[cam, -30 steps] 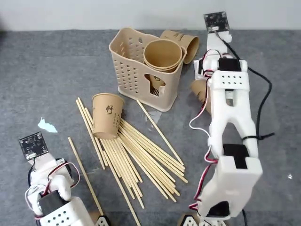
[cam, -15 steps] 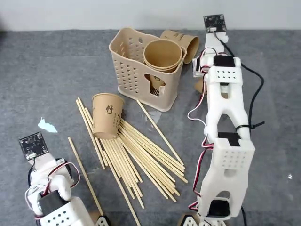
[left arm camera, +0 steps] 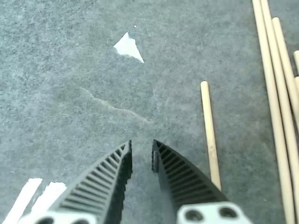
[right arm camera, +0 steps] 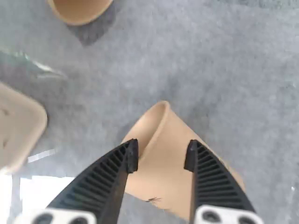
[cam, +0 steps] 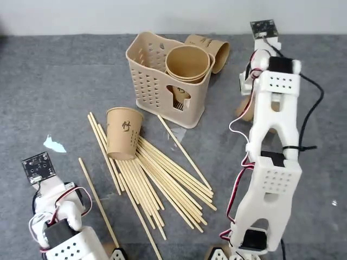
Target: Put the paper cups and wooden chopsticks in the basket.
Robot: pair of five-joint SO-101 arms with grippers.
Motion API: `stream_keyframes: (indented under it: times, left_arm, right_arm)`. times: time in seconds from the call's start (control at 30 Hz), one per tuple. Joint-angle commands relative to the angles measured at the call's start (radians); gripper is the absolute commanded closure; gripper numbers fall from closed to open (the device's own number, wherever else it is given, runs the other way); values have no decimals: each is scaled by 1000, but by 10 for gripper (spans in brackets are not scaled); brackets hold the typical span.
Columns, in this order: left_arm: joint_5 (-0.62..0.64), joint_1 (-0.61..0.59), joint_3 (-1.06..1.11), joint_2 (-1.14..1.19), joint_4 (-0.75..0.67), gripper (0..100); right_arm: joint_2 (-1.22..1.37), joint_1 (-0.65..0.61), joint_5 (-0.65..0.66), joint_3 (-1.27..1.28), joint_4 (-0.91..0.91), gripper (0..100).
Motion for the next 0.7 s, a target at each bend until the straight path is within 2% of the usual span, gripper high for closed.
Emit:
stream_keyframes:
  times: [0.0,0.27,0.4,0.5,0.67]
  left_arm:
    - [-5,-5,-24,-3,0,923]
    - [-5,-5,-24,-3,0,923]
    - [-5,-5,-24,-3,0,923]
    - [-5,-5,-24,-3,0,923]
    - [-5,-5,-24,-3,0,923]
  right_arm:
    - [-22,16,74,-103,97,876]
    - [-22,12,187,-241,354,876]
    - [-24,-2,207,-281,364,873]
    - [-15,-36,201,-281,366,823]
    - [-12,-79,150,-233,361,789]
